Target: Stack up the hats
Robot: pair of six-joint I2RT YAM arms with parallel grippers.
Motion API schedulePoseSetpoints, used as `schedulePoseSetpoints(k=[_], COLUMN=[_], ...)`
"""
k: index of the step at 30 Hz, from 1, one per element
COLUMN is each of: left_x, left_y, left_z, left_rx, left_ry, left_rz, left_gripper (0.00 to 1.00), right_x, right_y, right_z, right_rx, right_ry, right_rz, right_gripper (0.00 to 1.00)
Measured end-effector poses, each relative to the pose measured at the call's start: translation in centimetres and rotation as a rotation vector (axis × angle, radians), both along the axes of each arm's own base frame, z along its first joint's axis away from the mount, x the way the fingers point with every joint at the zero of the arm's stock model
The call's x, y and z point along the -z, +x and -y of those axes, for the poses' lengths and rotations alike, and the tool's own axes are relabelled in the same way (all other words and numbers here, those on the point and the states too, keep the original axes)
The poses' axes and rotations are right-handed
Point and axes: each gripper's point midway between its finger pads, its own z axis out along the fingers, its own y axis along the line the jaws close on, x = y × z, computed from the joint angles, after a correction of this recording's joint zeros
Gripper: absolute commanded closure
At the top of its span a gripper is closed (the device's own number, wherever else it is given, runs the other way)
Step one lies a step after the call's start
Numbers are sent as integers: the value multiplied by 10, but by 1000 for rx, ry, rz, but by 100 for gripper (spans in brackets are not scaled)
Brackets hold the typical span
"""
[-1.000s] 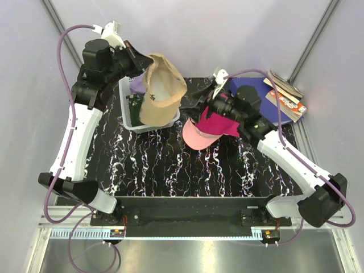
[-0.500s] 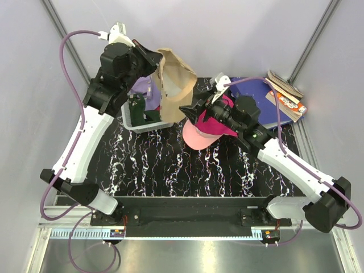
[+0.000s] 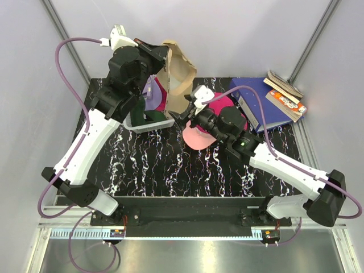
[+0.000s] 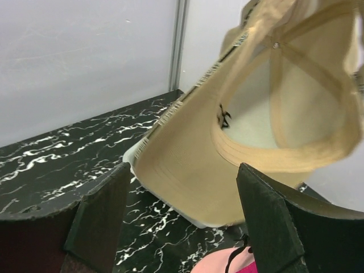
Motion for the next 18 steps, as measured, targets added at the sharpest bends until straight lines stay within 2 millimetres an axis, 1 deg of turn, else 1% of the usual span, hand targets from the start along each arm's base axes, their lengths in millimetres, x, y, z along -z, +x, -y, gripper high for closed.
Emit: schedulePoseSetpoints(k=[2,7,10,12,18], left_x=[-4,-11,-16,-17,-19], left_y=[-2,-2,-3,-4,-7], left_z=[2,1,4,6,10], left_rx=[-5,-33,-34,-31,-17], left_ry=[-16,-44,-60,-66,-114], left_rz=[9,29,42,45,41], left_gripper=[100,100,100,100,100], right_x=[2,7,10,16,39], right_y=[-2,-9,-8,-1,36], right_z=[-5,-21,-26,-26,-20], right_rx=[3,3,32,83,280], right_ry=[-13,-40,-55,-70,-155], right_rz=[13,46,63,68,121], right_gripper=[17,17,16,14,14])
